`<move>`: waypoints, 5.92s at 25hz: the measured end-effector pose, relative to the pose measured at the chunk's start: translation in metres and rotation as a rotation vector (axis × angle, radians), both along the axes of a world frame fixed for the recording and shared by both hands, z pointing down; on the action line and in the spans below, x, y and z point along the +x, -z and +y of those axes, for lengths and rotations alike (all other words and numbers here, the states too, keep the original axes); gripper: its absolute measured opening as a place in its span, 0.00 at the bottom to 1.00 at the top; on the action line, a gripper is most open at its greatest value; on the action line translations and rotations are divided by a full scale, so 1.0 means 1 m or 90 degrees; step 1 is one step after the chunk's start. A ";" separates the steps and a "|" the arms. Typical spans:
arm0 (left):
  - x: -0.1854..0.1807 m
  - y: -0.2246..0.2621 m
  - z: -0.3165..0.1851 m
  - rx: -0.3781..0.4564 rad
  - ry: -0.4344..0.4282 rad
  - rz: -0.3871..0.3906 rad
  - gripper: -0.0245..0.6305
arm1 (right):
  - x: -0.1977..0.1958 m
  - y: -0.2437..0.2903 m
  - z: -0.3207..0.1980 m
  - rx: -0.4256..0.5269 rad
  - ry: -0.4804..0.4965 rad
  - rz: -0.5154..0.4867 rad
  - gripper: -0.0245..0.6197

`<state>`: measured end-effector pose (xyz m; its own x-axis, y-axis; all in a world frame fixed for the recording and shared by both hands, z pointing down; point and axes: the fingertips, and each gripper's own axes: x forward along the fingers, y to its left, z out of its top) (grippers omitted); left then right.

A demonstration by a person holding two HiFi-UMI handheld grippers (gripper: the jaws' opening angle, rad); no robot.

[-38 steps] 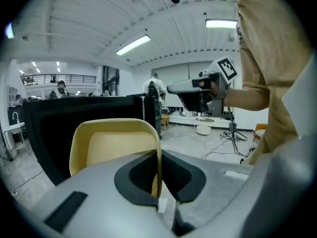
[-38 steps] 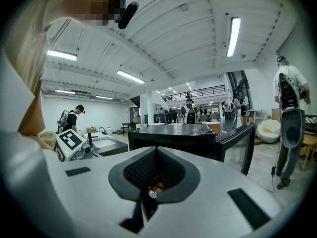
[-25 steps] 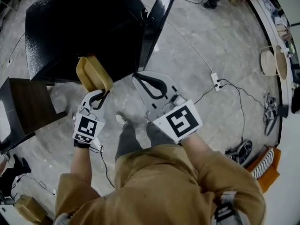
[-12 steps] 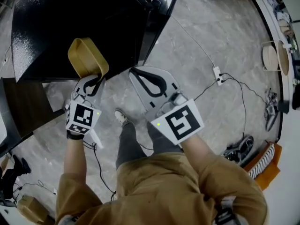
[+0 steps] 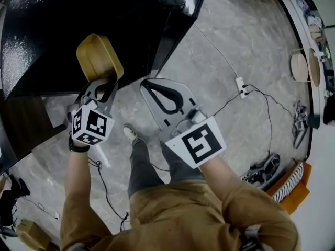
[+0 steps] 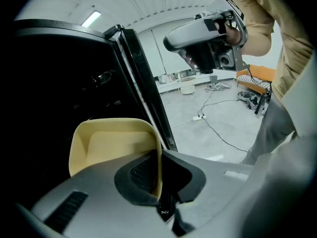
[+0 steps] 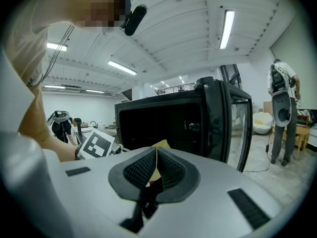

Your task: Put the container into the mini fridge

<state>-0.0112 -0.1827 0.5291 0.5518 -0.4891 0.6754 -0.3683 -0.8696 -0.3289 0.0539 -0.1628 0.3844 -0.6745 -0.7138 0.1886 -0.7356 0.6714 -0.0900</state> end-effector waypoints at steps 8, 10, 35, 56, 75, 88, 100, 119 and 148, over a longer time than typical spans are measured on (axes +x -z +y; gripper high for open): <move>0.004 -0.018 -0.010 -0.015 -0.008 -0.026 0.04 | 0.003 -0.005 -0.005 -0.011 -0.001 -0.006 0.04; -0.001 -0.024 -0.016 -0.022 -0.008 -0.044 0.04 | 0.003 -0.006 -0.004 -0.012 -0.001 -0.005 0.04; -0.032 -0.068 -0.090 -0.016 0.020 -0.160 0.04 | 0.001 -0.031 -0.014 -0.039 -0.021 -0.022 0.04; -0.069 -0.097 -0.125 -0.057 0.055 -0.264 0.07 | 0.005 -0.032 -0.007 -0.042 -0.031 -0.002 0.04; -0.045 -0.057 -0.096 -0.017 0.119 -0.076 0.26 | 0.010 -0.035 0.005 -0.041 -0.027 0.001 0.04; -0.049 -0.045 -0.066 0.014 0.154 -0.042 0.14 | -0.013 -0.018 0.010 -0.020 0.000 -0.010 0.04; -0.051 -0.020 -0.055 -0.004 0.182 -0.008 0.04 | -0.015 0.017 0.013 0.005 0.008 0.007 0.04; -0.066 0.029 0.035 -0.062 0.247 0.092 0.04 | -0.012 0.053 0.036 0.044 0.021 0.051 0.04; -0.102 0.191 0.103 0.011 0.309 0.322 0.04 | -0.030 0.132 0.072 0.094 0.032 0.013 0.04</move>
